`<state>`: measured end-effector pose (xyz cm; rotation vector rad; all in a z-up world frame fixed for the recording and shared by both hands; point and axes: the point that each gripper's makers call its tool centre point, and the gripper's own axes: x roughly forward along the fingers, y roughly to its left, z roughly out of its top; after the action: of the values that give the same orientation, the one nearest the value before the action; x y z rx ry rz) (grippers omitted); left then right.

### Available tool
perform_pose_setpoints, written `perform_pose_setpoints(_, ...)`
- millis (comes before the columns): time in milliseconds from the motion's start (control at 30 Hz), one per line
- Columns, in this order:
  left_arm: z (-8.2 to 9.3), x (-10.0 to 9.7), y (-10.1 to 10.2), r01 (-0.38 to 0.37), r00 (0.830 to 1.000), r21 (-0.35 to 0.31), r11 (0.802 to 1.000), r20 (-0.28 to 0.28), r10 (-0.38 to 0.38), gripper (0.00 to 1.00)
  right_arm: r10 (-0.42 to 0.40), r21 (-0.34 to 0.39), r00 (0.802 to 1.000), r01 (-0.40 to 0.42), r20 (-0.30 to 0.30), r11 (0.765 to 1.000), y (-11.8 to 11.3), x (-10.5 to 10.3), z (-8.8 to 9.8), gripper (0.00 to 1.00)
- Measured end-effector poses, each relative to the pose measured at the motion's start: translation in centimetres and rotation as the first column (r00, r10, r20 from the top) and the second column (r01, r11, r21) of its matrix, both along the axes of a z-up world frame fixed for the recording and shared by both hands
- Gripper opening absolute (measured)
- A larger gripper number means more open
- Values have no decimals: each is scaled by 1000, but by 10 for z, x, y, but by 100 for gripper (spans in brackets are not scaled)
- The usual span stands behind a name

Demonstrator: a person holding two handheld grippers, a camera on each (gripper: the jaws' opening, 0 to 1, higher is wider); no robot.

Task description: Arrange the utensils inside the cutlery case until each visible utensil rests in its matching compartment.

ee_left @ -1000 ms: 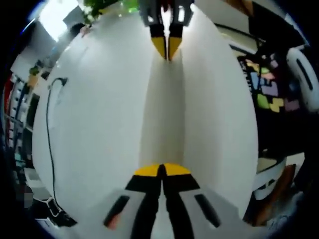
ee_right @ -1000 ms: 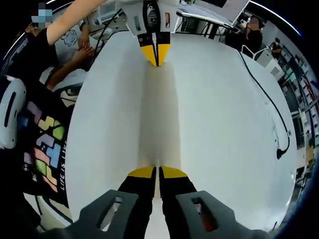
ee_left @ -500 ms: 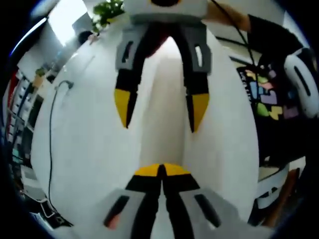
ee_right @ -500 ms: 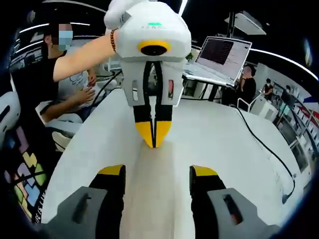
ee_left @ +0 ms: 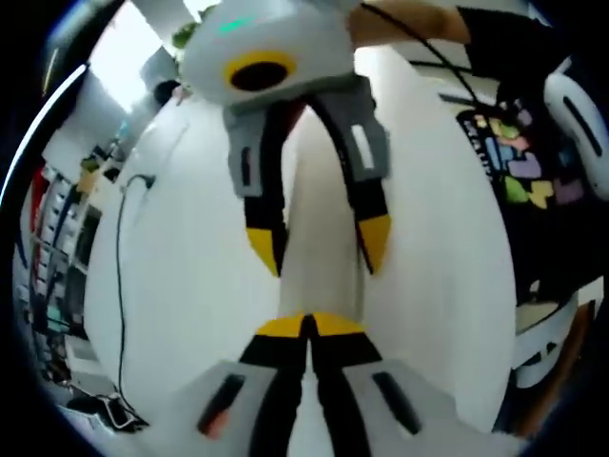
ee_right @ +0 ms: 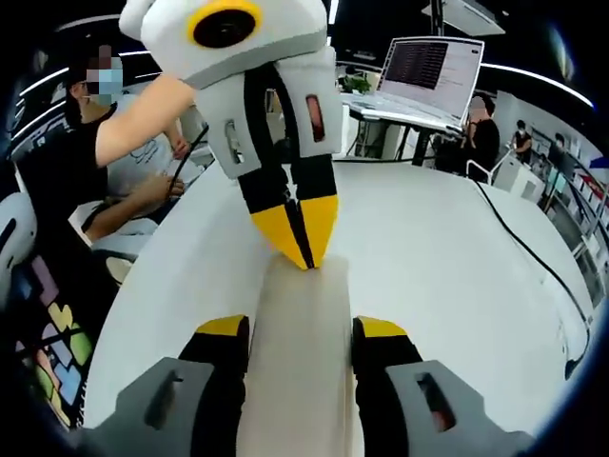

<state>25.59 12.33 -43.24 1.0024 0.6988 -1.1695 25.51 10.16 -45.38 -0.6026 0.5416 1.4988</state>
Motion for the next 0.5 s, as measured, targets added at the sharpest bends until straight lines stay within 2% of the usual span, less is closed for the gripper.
perform_pose_setpoints(333,1,5,6,-14,1000,-25,1000,12,14,2,-40,45,999,41,-6,998,1,5,3,45)
perform_pose_setpoints(500,3,6,5,-7,1000,-32,999,25,8,3,-33,51,999,32,18,998,1,5,5,44)
